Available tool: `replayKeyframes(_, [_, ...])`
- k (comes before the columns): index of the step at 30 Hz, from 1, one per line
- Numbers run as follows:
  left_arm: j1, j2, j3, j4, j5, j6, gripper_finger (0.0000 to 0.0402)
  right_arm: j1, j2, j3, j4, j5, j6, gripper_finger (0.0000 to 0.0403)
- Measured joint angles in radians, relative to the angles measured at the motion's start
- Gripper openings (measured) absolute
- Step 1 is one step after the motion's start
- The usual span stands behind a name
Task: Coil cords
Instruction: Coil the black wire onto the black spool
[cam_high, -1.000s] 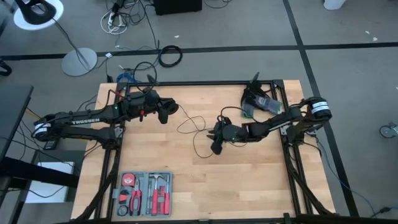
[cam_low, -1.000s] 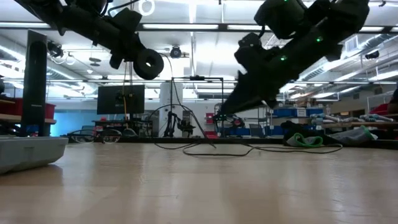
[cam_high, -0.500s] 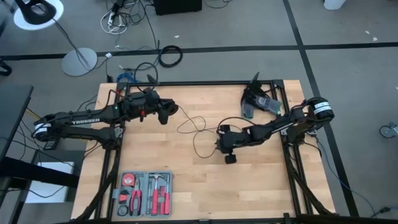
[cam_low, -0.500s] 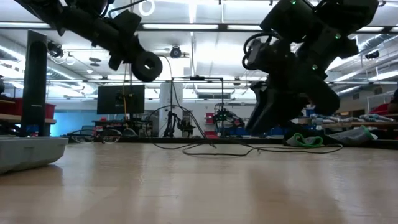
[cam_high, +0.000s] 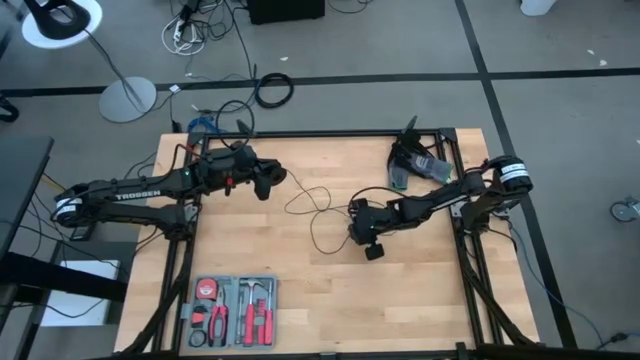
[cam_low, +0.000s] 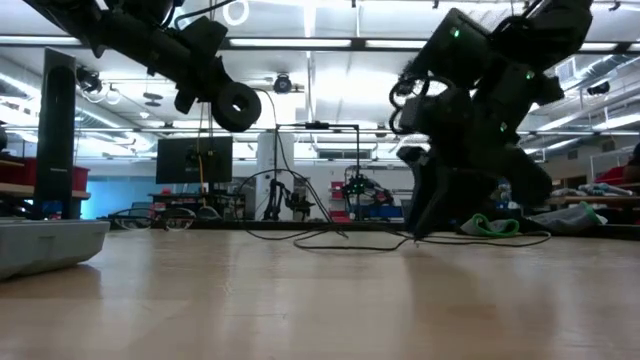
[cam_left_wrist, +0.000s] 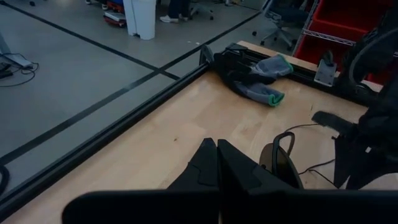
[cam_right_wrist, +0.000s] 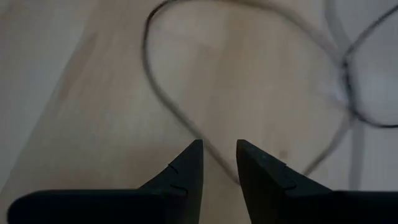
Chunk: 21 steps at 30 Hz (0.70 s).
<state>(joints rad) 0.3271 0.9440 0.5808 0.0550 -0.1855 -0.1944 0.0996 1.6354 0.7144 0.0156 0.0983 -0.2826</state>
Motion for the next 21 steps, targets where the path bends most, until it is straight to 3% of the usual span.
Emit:
replayKeyframes(8, [0.000, 0.000, 0.000, -0.001, 0.001, -0.002, 0.0000, 0.005, 0.146, 0.084, 0.023, 0.035, -0.049, 0.0076])
replayKeyframes(13, [0.000, 0.000, 0.000, 0.002, 0.001, -0.004, 0.0000, 0.003, 0.152, 0.146, -0.082, 0.016, 0.042, 0.0011])
replayKeyframes(18, [0.000, 0.000, 0.000, 0.003, -0.001, -0.004, 0.0000, 0.026, 0.126, 0.194, -0.241, 0.049, 0.229, 0.0003])
replayKeyframes(21, [0.000, 0.000, 0.000, 0.005, -0.014, -0.002, 0.0000, 0.068, 0.060, 0.226, -0.378, 0.133, 0.352, 0.0002])
